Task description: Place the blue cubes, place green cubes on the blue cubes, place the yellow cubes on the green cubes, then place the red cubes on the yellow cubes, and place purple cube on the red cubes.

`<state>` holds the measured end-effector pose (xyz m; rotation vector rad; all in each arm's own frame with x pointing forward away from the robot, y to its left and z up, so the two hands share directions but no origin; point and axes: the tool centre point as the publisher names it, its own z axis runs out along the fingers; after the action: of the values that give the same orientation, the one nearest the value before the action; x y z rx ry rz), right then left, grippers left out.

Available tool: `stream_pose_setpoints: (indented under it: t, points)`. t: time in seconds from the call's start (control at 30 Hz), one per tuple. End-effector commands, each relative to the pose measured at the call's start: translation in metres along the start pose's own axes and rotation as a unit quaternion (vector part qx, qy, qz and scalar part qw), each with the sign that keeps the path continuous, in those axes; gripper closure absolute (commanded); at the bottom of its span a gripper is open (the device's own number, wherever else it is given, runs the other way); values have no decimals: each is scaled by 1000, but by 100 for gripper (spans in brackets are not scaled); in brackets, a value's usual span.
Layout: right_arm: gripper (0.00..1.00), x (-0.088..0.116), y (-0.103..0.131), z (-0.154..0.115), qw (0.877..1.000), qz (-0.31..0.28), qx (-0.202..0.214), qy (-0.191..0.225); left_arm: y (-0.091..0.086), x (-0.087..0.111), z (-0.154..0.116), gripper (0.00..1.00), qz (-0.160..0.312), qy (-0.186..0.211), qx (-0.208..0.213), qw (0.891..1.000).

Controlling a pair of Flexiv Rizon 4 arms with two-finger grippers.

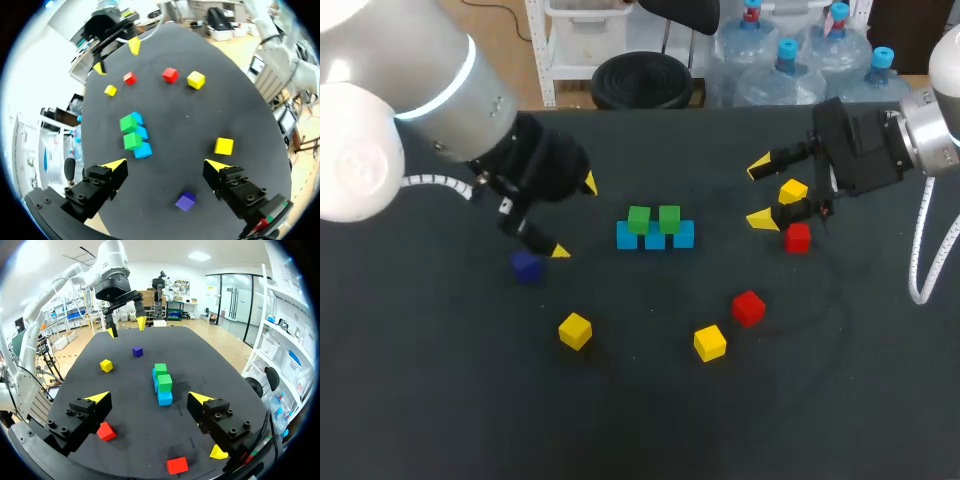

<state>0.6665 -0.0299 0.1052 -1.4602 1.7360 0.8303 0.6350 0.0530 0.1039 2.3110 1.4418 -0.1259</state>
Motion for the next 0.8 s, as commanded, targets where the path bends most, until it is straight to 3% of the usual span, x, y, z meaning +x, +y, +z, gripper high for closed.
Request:
stream_pose_setpoints:
  t: [0.03,0.27,0.53,0.8]
  points:
    - [0,0,0,1,1000,-1,0,-1,-13,0,-5,0,19,-11,8,1000]
    - [0,0,0,1,1000,-1,0,-1,-34,-6,3,0,50,1,24,998]
    - [0,0,0,1,1000,-1,0,-1,-51,-10,13,0,40,-2,20,999]
    - [0,0,0,1,1000,-1,0,-1,-70,-12,10,0,54,2,45,997]
